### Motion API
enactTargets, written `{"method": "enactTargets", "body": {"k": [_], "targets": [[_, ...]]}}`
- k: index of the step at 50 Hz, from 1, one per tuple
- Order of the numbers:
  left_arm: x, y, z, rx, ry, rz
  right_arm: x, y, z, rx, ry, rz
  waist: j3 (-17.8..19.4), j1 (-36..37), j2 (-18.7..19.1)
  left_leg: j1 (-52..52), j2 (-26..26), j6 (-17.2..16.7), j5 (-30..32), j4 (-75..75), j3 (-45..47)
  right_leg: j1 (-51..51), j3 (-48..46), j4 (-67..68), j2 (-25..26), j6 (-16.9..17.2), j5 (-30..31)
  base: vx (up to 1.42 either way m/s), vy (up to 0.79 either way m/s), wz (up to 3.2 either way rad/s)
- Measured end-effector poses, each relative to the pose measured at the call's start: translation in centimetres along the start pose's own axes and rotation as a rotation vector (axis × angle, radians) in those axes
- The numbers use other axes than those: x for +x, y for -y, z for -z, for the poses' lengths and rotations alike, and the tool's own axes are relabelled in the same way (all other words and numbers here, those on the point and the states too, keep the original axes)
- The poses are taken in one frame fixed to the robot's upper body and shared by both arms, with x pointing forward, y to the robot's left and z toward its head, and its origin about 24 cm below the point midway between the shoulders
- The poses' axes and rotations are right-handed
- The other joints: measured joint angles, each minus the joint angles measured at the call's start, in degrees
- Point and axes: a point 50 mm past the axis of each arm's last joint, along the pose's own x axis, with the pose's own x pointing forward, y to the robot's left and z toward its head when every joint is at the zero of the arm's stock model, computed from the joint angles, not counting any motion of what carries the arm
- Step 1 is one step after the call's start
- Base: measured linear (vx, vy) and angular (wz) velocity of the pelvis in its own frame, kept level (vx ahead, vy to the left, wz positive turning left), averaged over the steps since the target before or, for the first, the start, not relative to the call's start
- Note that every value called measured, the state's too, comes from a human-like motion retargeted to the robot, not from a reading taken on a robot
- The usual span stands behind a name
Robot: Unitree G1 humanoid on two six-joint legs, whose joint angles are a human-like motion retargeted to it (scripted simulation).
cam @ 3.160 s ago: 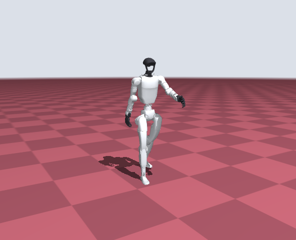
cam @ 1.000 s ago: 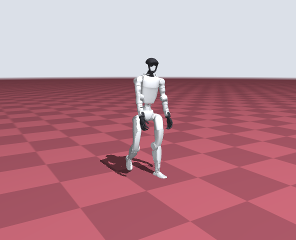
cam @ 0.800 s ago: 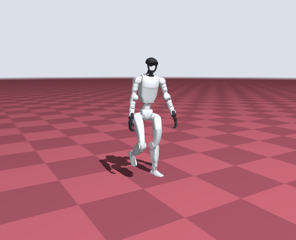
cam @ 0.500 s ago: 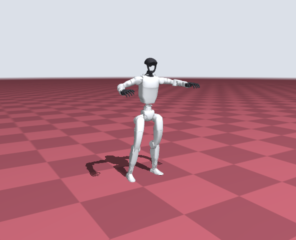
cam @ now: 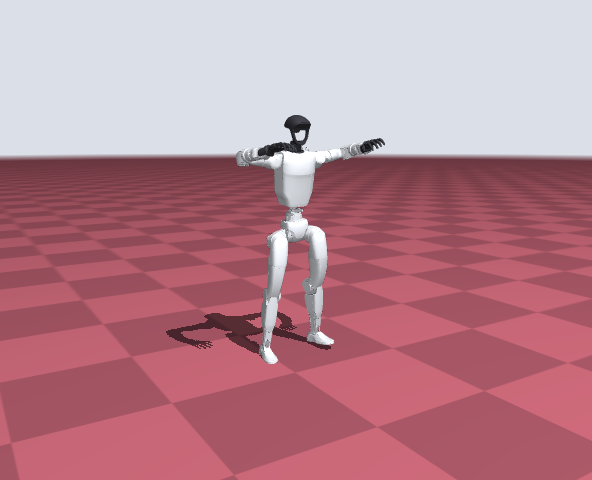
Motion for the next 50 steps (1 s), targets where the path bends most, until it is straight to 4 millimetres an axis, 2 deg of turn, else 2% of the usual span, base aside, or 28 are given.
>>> {"method": "enactTargets", "body": {"k": [20, 50], "targets": [[-0.8, 1.1, 2.4, -0.031, -0.114, 0.075, -1.4, -1.7, 1.5, 0.096, -0.086, -0.054, -0.4, -0.3, -1.1, 1.1, 0.7, -0.1, -0.9, 0.4, 1.3, 0.8, 0.7, -0.3, 0.7, -0.5, -0.9, 0.01, -0.01, 0.00], [-0.3, 0.6, 2.3, -0.005, -0.097, 0.062, -1.2, -1.2, 0.9, 0.099, -0.049, -0.059, -0.7, 0.0, -1.6, 1.8, 0.9, -0.2, -1.8, 0.2, 2.4, 0.8, 1.3, -0.4, 1.0, -0.7, -1.3, 0.00, 0.00, 0.00]]}}
